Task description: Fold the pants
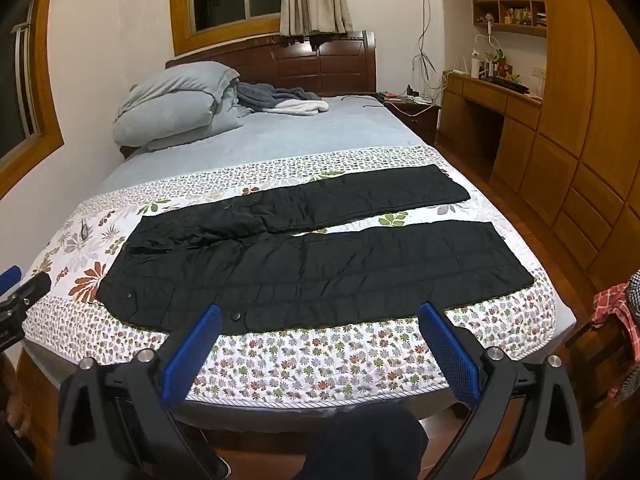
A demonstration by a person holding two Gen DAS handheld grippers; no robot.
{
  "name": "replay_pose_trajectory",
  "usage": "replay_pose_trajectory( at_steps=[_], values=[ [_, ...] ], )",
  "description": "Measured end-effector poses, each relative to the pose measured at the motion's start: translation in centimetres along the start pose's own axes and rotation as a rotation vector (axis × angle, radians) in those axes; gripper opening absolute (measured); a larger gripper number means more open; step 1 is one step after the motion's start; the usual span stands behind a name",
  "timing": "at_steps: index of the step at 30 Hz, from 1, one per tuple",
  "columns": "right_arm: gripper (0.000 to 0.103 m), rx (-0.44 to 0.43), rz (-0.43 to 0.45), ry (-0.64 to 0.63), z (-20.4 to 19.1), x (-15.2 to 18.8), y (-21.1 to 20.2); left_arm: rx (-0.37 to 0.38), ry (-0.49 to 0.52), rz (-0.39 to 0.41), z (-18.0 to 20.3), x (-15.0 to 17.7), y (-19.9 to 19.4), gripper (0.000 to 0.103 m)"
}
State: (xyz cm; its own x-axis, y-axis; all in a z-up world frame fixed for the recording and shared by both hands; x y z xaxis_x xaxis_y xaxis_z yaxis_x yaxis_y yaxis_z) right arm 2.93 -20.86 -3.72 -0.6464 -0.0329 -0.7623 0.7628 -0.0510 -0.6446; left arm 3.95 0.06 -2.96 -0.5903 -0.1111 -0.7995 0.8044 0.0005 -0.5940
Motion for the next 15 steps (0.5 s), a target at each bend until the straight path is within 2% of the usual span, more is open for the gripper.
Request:
replay_pose_trajectory(
  at_steps=[13,15],
  values=[
    [0.100,0.001,-0.003,0.000,-0.1,0.0,0.0,-0.002,-0.002,-0.008,-1.3,0.0,0.3,0.100],
    [0.100,-0.001,-0.003,0.001,0.0,0.0,0.0,-0.008,0.001,-0.008,-0.5,-0.1,0.2,0.100]
  ],
)
Point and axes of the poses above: each gripper's, at about its wrist camera, not at the fingertips, and y roughly the way its jaws point, z to its right, x to its underside, the point moved 5 cm from there along y, roughly the way its jaws point, and after that the axes turned 9 degrees about -y, right-handed, at the moved point
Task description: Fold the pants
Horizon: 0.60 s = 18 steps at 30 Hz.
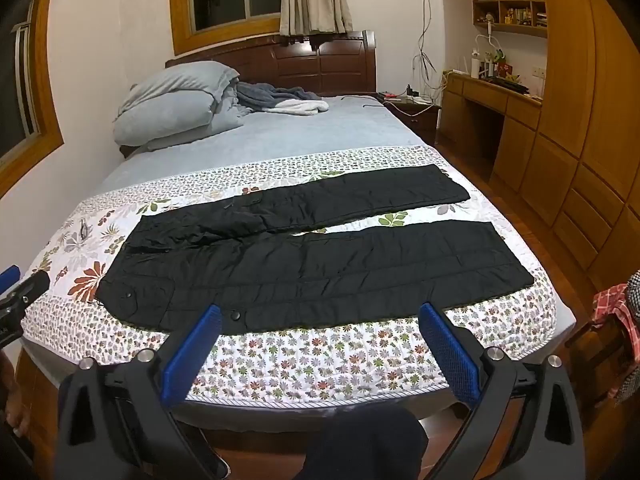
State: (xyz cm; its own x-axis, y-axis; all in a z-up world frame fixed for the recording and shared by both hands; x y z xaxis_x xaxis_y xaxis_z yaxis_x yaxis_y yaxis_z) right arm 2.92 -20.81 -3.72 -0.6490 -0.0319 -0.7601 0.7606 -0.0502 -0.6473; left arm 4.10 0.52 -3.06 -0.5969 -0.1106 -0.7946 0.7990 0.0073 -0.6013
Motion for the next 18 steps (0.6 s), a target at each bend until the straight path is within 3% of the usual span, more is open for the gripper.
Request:
replay_pose_trajectory(
  at_steps=[18],
  values=[
    [0.100,0.000,-0.003,0.002,0.29,0.04,-0.05,-0.007,-0.001,0.000,-0.56,0.15,-0.07,0.100]
  ],
)
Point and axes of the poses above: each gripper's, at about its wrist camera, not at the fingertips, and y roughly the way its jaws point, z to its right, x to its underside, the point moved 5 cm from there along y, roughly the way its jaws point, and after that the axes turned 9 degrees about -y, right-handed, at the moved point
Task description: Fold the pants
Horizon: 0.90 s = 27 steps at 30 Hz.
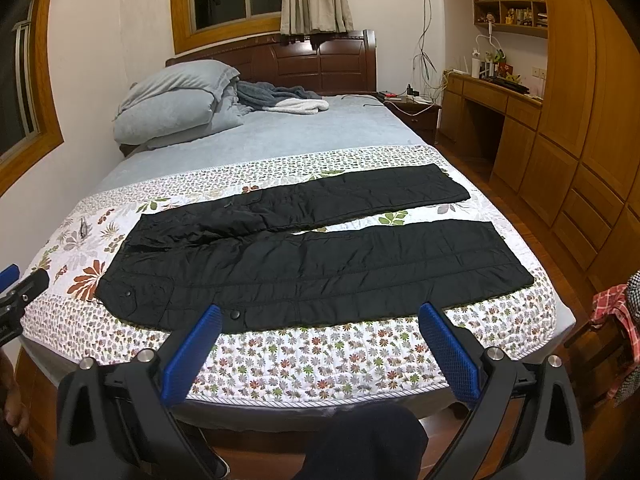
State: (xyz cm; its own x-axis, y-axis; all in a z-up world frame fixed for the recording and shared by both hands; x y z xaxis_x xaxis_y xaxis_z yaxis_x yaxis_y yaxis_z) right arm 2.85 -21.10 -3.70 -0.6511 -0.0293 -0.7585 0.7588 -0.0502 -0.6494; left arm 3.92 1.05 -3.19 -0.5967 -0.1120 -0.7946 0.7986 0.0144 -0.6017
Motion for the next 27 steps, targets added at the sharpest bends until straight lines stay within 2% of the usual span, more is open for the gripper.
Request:
replay_pose_trajectory(
  at_steps=[27],
  values=[
    [0.100,0.005,0.015,-0.016,-0.20,-0.60,-0.56,-0.005,0.005,-0.005,0.26,-0.05,0.37,0.100]
  ],
)
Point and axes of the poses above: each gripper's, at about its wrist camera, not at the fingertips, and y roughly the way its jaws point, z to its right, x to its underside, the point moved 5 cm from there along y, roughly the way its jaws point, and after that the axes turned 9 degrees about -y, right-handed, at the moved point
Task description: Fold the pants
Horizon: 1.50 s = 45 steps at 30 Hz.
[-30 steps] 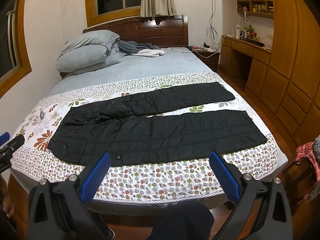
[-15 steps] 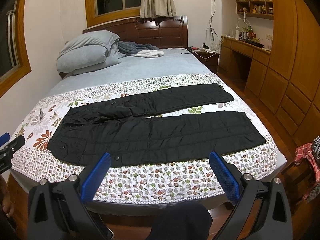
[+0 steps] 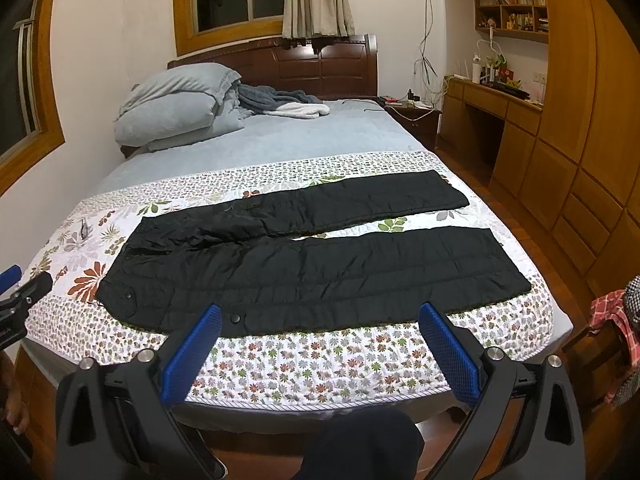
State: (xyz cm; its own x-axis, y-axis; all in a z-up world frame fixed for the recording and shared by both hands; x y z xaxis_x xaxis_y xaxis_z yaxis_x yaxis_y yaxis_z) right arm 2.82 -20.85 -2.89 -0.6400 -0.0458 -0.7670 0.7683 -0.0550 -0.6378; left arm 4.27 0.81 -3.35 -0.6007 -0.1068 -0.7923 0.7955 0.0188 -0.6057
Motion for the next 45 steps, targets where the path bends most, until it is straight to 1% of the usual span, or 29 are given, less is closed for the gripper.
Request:
replay_pose_trajectory(
  at_steps=[32,39,41,42,43,44,45],
  values=[
    [0.100,-0.002,-0.004,-0.009,-0.6,0.0,0.2,-0.005,-0.005,-0.001,-0.2,0.0,0.0,0.100],
    [0.100,-0.002,-0.011,-0.009,-0.7,0.2,0.6,0.003,-0.008,-0.012,-0.4,0.3,0.3,0.100],
    [0.100,0.001,-0.009,-0.006,-0.6,0.3,0.7,0.019,-0.019,-0.021,-0.8,0.4,0.6,0.100],
    [0.100,0.002,-0.008,-0.002,-0.5,0.3,0.7,0.041,-0.031,-0.026,-1.0,0.5,0.7,0.100],
    [0.100,0.003,-0.009,0.002,-0.3,0.3,0.8,0.076,-0.050,-0.035,-1.3,0.5,0.8,0.100],
    [0.100,0.002,-0.011,0.010,-0.1,0.4,1.0,0.143,-0.085,-0.055,-1.8,0.7,1.2,0.100],
    [0.100,0.001,-0.010,0.017,0.1,0.4,1.2,0.192,-0.112,-0.074,-2.2,0.8,1.5,0.100]
  ],
)
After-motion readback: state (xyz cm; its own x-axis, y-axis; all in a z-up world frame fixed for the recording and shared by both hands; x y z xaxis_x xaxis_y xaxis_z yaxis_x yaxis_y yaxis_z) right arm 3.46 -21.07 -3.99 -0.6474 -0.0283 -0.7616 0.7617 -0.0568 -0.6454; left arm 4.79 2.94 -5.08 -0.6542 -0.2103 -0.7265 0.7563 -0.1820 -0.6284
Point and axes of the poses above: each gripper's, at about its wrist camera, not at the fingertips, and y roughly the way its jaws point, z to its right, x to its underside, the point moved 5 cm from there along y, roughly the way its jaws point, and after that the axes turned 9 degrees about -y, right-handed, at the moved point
